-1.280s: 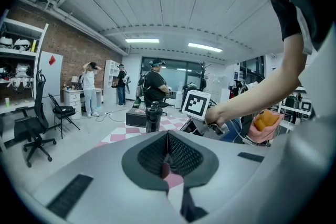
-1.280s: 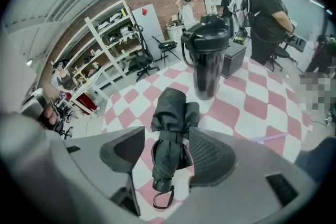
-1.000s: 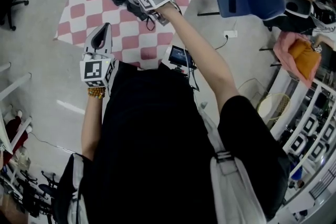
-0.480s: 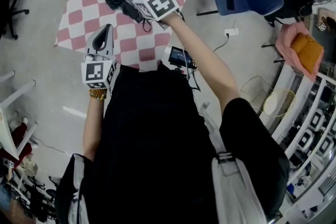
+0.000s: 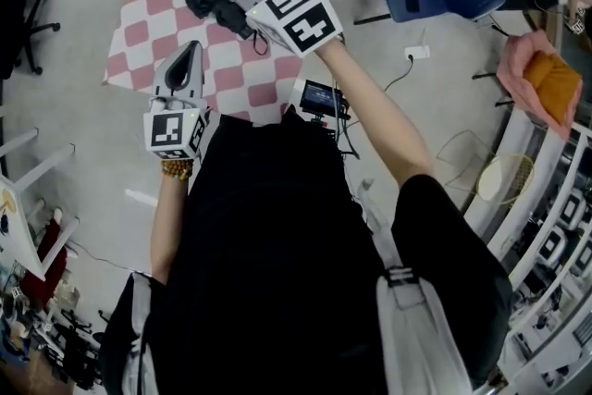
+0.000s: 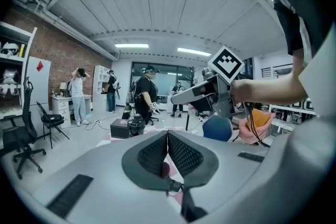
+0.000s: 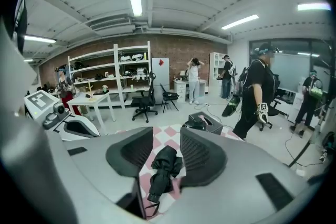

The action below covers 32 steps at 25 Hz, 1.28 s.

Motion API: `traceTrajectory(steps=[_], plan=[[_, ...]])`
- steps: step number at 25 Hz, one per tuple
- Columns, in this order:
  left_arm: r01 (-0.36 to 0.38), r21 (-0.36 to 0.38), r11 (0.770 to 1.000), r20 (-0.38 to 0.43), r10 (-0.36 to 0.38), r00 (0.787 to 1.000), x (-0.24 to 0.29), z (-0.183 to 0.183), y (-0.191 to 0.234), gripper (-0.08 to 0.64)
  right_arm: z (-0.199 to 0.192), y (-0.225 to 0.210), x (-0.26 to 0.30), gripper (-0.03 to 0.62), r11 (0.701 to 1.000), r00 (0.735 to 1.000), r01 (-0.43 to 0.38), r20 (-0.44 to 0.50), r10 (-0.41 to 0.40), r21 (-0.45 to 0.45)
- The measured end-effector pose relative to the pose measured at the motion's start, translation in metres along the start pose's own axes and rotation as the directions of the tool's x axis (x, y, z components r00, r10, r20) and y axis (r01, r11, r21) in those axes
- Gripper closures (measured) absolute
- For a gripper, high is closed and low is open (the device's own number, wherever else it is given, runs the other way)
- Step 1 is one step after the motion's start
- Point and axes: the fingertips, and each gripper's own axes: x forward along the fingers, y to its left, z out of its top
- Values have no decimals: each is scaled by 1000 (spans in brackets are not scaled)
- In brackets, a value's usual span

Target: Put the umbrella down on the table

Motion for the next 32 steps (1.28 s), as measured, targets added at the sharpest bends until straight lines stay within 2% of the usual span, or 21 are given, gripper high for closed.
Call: traceTrajectory(steps=[3, 7, 15, 21, 28, 32], plan=[[14, -30, 999, 35, -13, 999, -1, 19, -6, 545, 14, 1, -16, 457, 1000, 997, 2, 71, -2, 3], [28, -20, 999, 74, -27, 997, 1, 38, -15, 545, 30, 4, -38, 502, 1000, 988, 6, 151, -6, 1], [49, -12, 999, 105, -47, 993, -10, 58, -32, 545, 61, 15, -86, 532, 999, 955, 34, 295, -24, -29], [55, 4, 998, 121, -55, 991, -19, 68, -43, 545, 90, 31, -125, 532, 997, 905, 37, 424, -8, -61], [53, 9, 999, 133, -54, 990, -26, 69, -52, 545, 109, 52, -163, 538, 996, 828, 24, 560, 31, -90], [46, 19, 999, 146, -48, 988, -29, 71, -53, 545, 105, 60, -174, 548, 994, 804, 39, 594, 28, -100]])
